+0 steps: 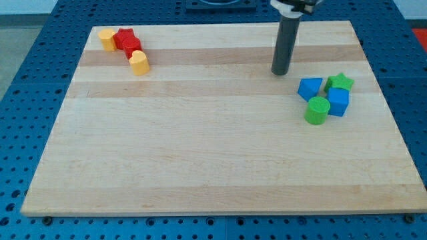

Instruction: Place arm at the top of the blue triangle

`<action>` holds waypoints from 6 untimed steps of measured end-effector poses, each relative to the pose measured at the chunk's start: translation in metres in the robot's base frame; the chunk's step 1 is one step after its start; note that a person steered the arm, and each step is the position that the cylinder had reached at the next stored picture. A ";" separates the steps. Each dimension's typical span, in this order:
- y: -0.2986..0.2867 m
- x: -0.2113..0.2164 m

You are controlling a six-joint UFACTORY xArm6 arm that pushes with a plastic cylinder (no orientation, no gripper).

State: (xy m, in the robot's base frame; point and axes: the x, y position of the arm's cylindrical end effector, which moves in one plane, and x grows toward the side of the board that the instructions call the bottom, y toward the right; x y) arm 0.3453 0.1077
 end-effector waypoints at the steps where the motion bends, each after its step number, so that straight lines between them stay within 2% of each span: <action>1: 0.000 0.000; 3: 0.026 0.000; 6: 0.010 0.024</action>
State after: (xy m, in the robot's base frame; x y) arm 0.3688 0.1175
